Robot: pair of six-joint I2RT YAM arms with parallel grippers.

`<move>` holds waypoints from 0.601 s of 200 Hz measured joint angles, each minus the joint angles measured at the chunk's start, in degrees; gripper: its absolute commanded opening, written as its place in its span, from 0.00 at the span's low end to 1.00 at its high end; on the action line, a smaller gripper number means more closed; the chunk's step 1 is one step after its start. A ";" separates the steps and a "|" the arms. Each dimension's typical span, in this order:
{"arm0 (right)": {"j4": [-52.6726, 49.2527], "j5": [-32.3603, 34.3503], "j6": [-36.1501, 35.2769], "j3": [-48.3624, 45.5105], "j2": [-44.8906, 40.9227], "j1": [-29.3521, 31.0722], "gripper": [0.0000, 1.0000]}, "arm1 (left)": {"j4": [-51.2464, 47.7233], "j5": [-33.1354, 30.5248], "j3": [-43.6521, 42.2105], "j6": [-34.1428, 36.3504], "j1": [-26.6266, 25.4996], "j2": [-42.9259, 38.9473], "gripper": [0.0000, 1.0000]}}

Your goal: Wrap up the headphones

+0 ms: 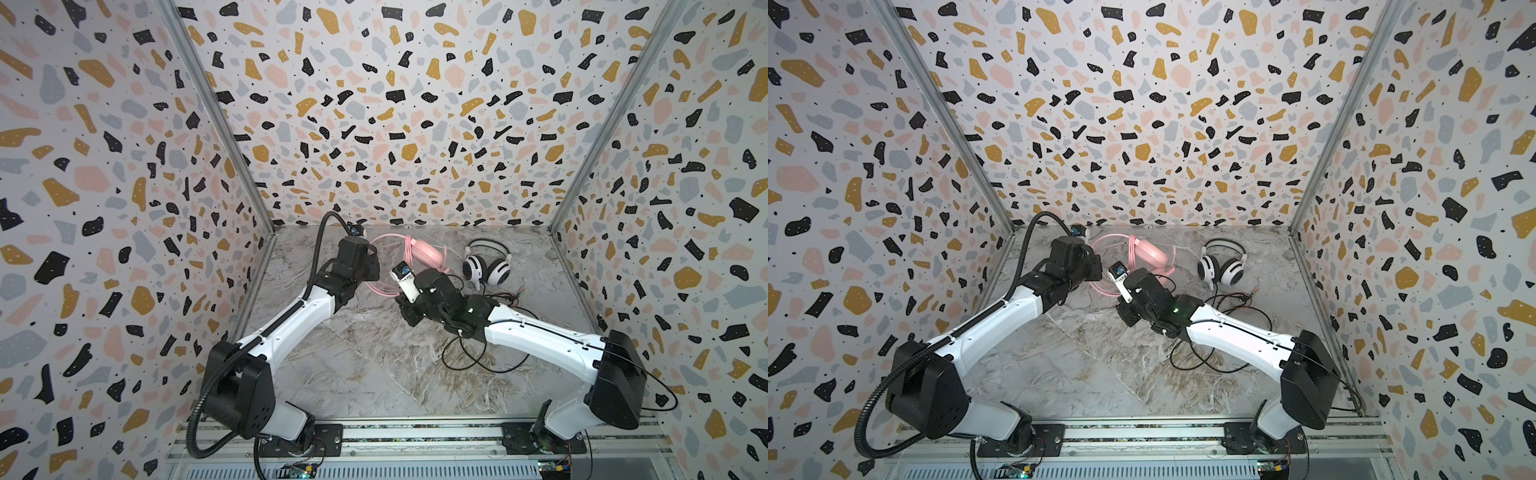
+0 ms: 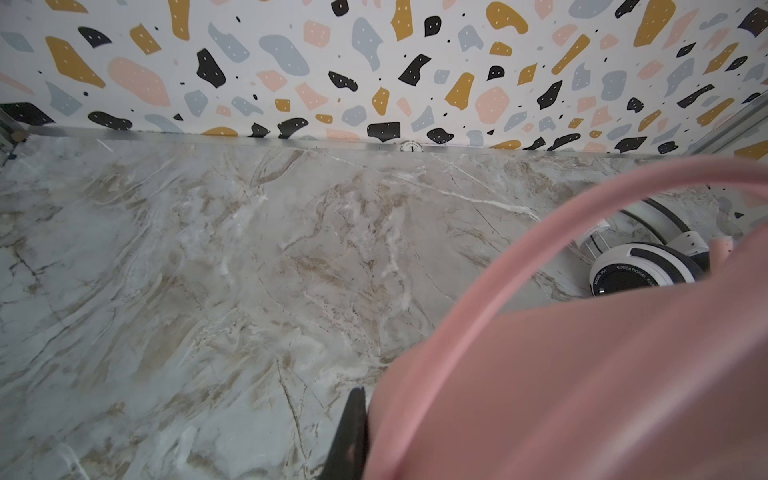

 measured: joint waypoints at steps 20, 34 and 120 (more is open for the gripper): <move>-5.05 2.40 -4.20 4.26 2.14 -0.15 0.08 | -0.39 -1.07 0.70 1.14 -1.01 0.76 0.00; -7.58 3.82 -7.04 5.70 3.08 -0.15 0.08 | -0.57 -1.40 0.72 1.66 -1.73 1.09 0.00; -1.57 11.26 -27.43 0.57 2.93 0.35 0.07 | -1.95 0.17 3.98 5.66 -3.56 4.42 0.00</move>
